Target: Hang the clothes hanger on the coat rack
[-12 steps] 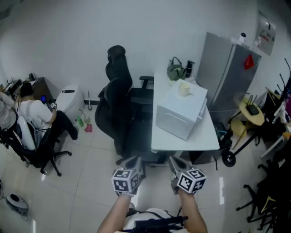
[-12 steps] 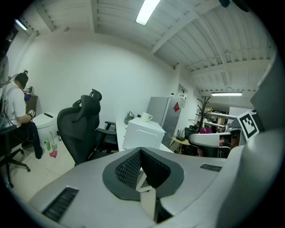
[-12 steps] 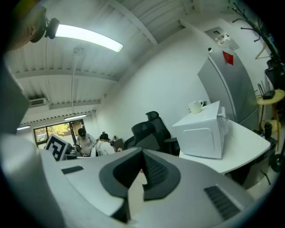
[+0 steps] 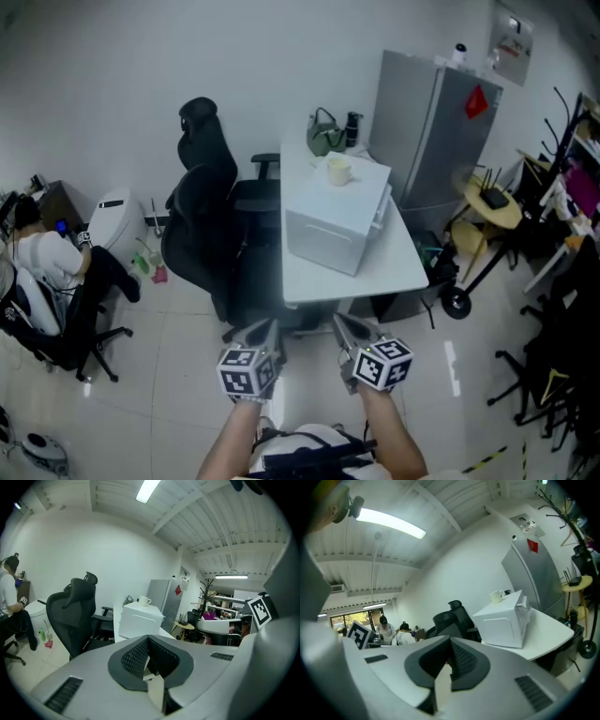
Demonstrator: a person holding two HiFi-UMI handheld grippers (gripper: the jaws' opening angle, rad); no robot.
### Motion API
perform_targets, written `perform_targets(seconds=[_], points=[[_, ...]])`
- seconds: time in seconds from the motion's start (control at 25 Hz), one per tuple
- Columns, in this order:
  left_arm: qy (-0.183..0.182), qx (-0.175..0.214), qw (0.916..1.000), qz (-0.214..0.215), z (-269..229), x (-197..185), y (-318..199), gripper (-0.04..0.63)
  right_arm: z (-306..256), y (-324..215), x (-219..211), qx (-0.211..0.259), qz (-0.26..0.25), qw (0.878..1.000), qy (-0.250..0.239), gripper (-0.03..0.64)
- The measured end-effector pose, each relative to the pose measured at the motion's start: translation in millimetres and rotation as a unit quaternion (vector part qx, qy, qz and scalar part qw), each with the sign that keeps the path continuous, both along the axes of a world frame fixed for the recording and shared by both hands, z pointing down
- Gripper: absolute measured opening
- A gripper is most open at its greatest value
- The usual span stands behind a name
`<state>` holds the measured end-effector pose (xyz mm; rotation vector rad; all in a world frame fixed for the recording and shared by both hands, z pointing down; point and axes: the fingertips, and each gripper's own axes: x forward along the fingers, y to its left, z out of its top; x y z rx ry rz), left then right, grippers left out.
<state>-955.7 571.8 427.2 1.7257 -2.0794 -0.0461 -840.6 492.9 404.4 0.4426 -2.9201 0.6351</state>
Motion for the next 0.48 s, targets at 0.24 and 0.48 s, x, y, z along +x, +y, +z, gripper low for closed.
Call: perform_targets(seconds=[0.24, 0.48], points=[[-0.007, -0.005, 0.9987, 0.051, 2, 52, -37, -0.002, 0, -24, 54, -0.003, 0.044, 0.999, -0.005, 0.009], [-0.007, -0.006, 0.9931, 0.117, 7, 115, -78, -0.002, 7, -50, 123, -0.008, 0.108, 0.994, -0.014, 0.009]])
